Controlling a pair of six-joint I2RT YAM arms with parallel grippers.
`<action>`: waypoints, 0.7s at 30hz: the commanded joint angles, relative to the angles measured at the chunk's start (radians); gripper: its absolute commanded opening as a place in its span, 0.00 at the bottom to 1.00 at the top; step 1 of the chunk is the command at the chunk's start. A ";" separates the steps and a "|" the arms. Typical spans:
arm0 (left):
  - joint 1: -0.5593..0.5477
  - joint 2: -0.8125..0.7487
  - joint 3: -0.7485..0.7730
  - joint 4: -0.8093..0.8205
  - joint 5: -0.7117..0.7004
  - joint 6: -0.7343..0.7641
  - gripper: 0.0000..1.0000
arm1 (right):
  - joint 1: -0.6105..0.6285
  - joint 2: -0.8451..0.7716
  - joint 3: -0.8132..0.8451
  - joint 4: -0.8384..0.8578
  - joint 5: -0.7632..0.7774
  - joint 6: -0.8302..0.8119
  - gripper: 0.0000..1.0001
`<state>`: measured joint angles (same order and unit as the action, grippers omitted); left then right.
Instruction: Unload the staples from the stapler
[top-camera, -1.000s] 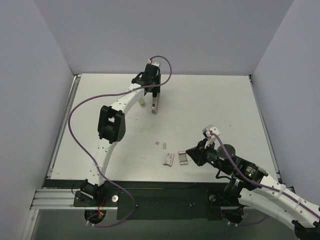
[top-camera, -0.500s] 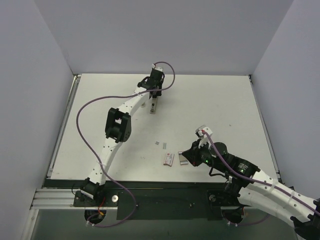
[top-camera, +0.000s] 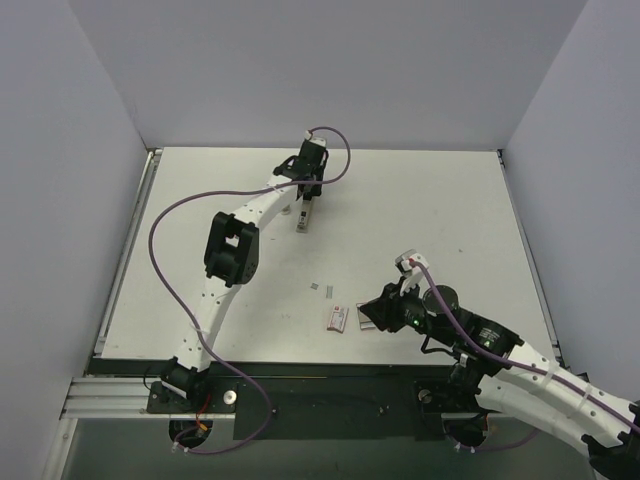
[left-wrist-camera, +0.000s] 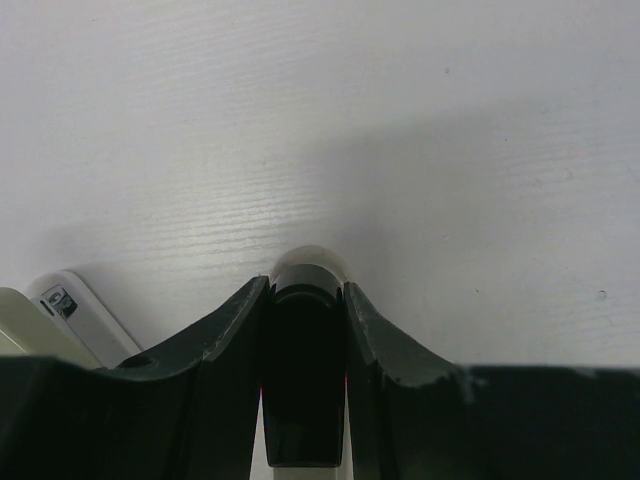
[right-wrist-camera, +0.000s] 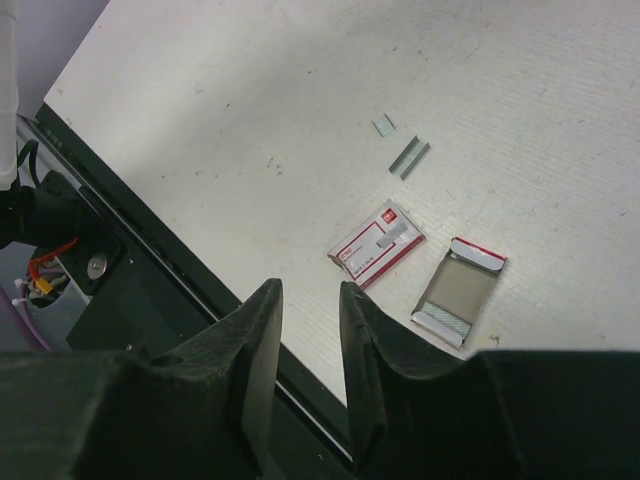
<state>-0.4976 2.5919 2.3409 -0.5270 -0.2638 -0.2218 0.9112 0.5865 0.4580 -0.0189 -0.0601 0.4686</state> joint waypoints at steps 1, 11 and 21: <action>-0.001 -0.047 -0.025 -0.048 0.047 0.021 0.34 | 0.005 -0.030 0.030 -0.032 0.019 0.016 0.30; 0.007 -0.114 -0.066 0.001 0.063 0.035 0.63 | 0.008 -0.053 0.031 -0.065 0.032 0.028 0.46; 0.007 -0.281 -0.199 0.082 0.055 0.030 0.83 | 0.011 -0.004 0.051 -0.081 0.037 0.047 0.52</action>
<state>-0.4946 2.4958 2.1811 -0.5323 -0.2096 -0.1963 0.9123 0.5613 0.4637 -0.0956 -0.0475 0.4984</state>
